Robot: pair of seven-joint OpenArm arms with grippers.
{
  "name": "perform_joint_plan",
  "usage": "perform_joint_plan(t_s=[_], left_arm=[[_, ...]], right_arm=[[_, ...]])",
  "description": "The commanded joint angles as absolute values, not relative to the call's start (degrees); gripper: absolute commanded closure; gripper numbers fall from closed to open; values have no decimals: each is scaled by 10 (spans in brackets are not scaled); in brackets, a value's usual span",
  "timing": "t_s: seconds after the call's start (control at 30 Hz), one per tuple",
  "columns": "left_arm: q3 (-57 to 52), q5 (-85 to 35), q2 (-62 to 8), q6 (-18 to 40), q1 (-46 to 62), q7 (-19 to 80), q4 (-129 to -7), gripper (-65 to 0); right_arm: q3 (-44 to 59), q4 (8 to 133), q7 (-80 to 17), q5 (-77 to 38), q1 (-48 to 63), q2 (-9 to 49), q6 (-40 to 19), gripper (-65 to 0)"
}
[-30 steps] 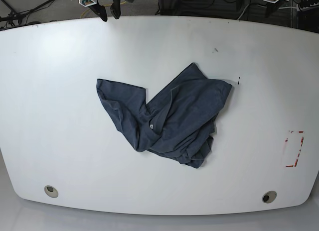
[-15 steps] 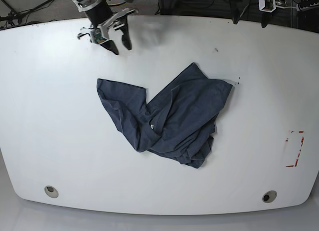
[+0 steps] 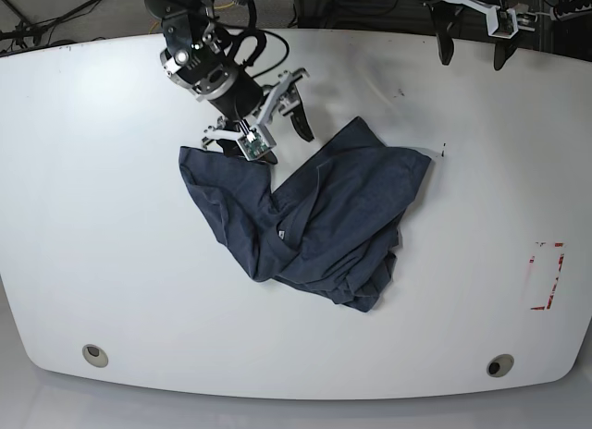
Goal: Fold the T-shirt properly
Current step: 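Lower the right gripper onto the crumpled navy T-shirt and pinch it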
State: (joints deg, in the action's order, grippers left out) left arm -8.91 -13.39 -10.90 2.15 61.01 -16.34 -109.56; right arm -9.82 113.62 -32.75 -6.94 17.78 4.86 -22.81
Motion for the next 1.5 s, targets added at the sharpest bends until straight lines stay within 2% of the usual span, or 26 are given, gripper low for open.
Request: perform_joint_plan(t_s=[0.0,0.27,0.57,0.67,0.83,1.13,1.2,1.3,1.4,1.47], left_arm=[[-91,-135,-109,22,623,-175,-1104,-518],[-91,-134,-112,22,599,-175,-1104,-518],[-90,-134,-114,22,593,-175,-1103,-518],[-91,-134,-114,22,586,-175,-1103,-518],[-91,-134,-115,22,585,-175,-1103,-518],[-91,-134,-115,22,582,-130,-1104,-518],[-90,-134,-115,22,582,-124,-1104,-518],[-90,-134,-115,22,567,-124,-1104,-518],[-90,-134,-115,22,562,-112,-1104,-518],[-90,-134,-115,22,560,-101,-1105,-518]], right_arm=[[-90,1112,-333,-73,153,24,-233,-379],[-88,989,-339,-77,70,-20,-233,-379],[-88,917,-339,-73,26,-62,-232,-379],[-88,886,-339,-76,13,-65,-230,-379],[-88,858,-335,-76,-8,-65,-188,-379],[-88,809,-315,-77,-30,-66,-175,-368],[-88,813,-315,-77,-30,-68,-175,-309],[-88,822,-316,-77,-30,-78,-175,-143],[-89,822,-317,-77,-30,-79,-175,-17],[-89,822,-317,-77,-30,-79,-175,0]])
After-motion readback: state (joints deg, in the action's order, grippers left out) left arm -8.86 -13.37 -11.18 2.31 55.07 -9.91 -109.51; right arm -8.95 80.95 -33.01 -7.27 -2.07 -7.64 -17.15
